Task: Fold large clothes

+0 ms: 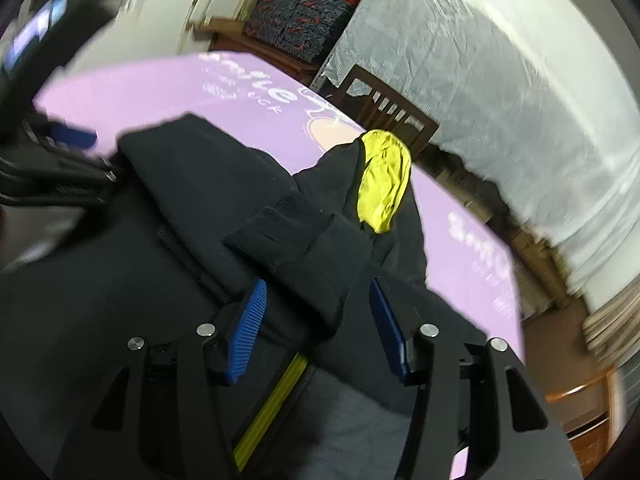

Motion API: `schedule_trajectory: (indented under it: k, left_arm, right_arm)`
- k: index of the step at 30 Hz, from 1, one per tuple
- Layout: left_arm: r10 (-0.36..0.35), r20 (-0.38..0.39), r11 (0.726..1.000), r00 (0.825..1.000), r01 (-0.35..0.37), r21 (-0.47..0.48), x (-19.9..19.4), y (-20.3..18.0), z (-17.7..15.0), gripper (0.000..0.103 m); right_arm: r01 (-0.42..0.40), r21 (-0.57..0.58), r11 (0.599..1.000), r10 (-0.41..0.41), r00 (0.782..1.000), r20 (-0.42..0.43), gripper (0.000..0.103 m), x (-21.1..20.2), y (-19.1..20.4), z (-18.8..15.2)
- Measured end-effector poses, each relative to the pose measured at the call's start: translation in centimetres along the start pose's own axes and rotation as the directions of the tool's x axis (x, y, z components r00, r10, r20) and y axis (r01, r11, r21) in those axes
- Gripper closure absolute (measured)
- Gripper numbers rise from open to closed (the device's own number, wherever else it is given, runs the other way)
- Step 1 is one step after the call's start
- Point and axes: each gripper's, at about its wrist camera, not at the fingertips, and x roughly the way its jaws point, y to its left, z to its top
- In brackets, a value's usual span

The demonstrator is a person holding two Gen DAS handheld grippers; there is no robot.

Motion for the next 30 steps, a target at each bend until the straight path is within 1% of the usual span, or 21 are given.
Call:
schedule_trajectory:
  k: [1, 3, 4, 6, 7, 9, 10, 11, 12, 14, 16, 17, 18, 19, 20, 22, 24, 25, 27, 29, 30]
  left_arm:
    - [0.0, 0.0, 1.0, 1.0, 0.0, 0.002, 0.0, 0.0, 0.0, 0.053]
    - [-0.006, -0.002, 1.0, 1.0, 0.006, -0.001, 0.0, 0.1, 0.0, 0.053]
    - [-0.009, -0.002, 1.0, 1.0, 0.009, -0.004, 0.0, 0.3, -0.1, 0.053]
    - [-0.007, -0.003, 1.0, 1.0, 0.007, -0.002, 0.0, 0.2, -0.1, 0.052]
    - [-0.001, -0.002, 1.0, 1.0, 0.001, 0.003, 0.0, 0.1, -0.1, 0.052]
    - [0.002, -0.003, 1.0, 1.0, -0.002, 0.008, 0.0, -0.1, -0.1, 0.052]
    - [0.007, -0.003, 1.0, 1.0, -0.006, 0.009, 0.0, -0.1, -0.1, 0.052]
    - [0.007, -0.003, 1.0, 1.0, -0.007, 0.008, 0.0, -0.1, -0.1, 0.052]
    - [0.007, -0.004, 1.0, 1.0, -0.007, 0.007, 0.0, -0.1, -0.1, 0.052]
    - [0.004, -0.004, 1.0, 1.0, -0.004, 0.002, 0.0, 0.0, -0.2, 0.052]
    - [0.004, -0.004, 1.0, 1.0, -0.004, 0.001, -0.1, 0.0, -0.2, 0.052]
    - [0.003, -0.004, 1.0, 1.0, -0.003, 0.001, -0.1, 0.0, -0.2, 0.052]
    - [0.002, -0.004, 1.0, 1.0, -0.002, 0.0, -0.1, 0.0, -0.2, 0.053]
    - [0.0, -0.003, 1.0, 1.0, 0.0, -0.007, -0.2, 0.1, -0.3, 0.055]
    - [-0.005, -0.003, 1.0, 1.0, 0.005, -0.014, -0.3, 0.2, -0.4, 0.058]
    - [-0.009, -0.001, 1.0, 1.0, 0.009, -0.012, -0.6, 0.0, -0.7, 0.063]
    - [-0.006, 0.0, 1.0, 1.0, 0.006, -0.01, -0.8, -0.1, -0.9, 0.064]
    - [-0.007, -0.001, 1.0, 1.0, 0.007, -0.014, -0.9, -0.1, -1.0, 0.064]
    - [-0.014, -0.002, 1.0, 1.0, 0.014, -0.021, -1.0, 0.1, -1.1, 0.064]
    - [-0.019, -0.003, 0.999, 1.0, 0.019, -0.026, -1.3, 0.3, -1.4, 0.062]
    - [-0.022, -0.004, 0.999, 1.0, 0.021, -0.025, -1.4, 0.3, -1.5, 0.062]
  right_arm:
    - [0.013, -0.006, 1.0, -0.013, 1.0, -0.005, 0.067, 0.4, 0.2, 0.1]
    - [0.001, 0.036, 0.999, 0.0, 1.0, -0.02, 0.083, 1.0, -0.4, 0.2]
    - [-0.008, 0.086, 0.996, 0.01, 1.0, -0.019, 0.086, 1.0, -1.3, 0.2]
    - [-0.1, 0.292, 0.951, 0.106, 0.994, -0.004, 0.089, 0.8, -5.2, -0.3]
    - [-0.144, 0.399, 0.906, 0.154, 0.988, 0.009, 0.089, 0.9, -7.3, -1.0]
    - [-0.223, 0.639, 0.737, 0.255, 0.966, 0.044, 0.09, 1.9, -12.7, -4.4]
    - [-0.247, 0.702, 0.668, 0.29, 0.955, 0.06, 0.09, 2.4, -14.1, -5.8]
    - [-0.275, 0.784, 0.557, 0.349, 0.934, 0.08, 0.09, 3.6, -16.1, -8.4]
    - [-0.301, 0.82, 0.487, 0.397, 0.912, 0.099, 0.09, 4.6, -16.9, -9.8]
    - [-0.337, 0.866, 0.37, 0.463, 0.875, 0.142, 0.09, 6.1, -17.4, -12.4]
    - [-0.37, 0.877, 0.308, 0.499, 0.847, 0.182, 0.086, 6.9, -17.2, -13.4]
    - [-0.381, 0.886, 0.264, 0.505, 0.837, 0.21, 0.083, 7.2, -17.3, -13.9]
    - [-0.396, 0.891, 0.222, 0.51, 0.826, 0.239, 0.075, 7.4, -17.5, -14.2]
    - [-0.406, 0.893, 0.193, 0.512, 0.818, 0.262, 0.072, 7.6, -17.8, -14.3]
    - [-0.408, 0.896, 0.176, 0.505, 0.818, 0.273, 0.072, 7.6, -18.1, -14.3]
    - [-0.381, 0.897, 0.224, 0.47, 0.848, 0.243, 0.097, 7.0, -18.3, -13.9]
    - [-0.389, 0.876, 0.287, 0.433, 0.868, 0.243, 0.097, 5.9, -18.5, -13.1]
    - [-0.372, 0.863, 0.341, 0.419, 0.882, 0.214, 0.097, 5.4, -18.3, -12.6]
    - [-0.323, 0.852, 0.412, 0.426, 0.895, 0.134, 0.097, 5.9, -17.5, -12.1]
    - [-0.286, 0.851, 0.441, 0.437, 0.896, 0.074, 0.098, 7.0, -16.9, -12.5]
    - [-0.291, 0.851, 0.438, 0.433, 0.897, 0.084, 0.097, 6.9, -16.8, -12.9]
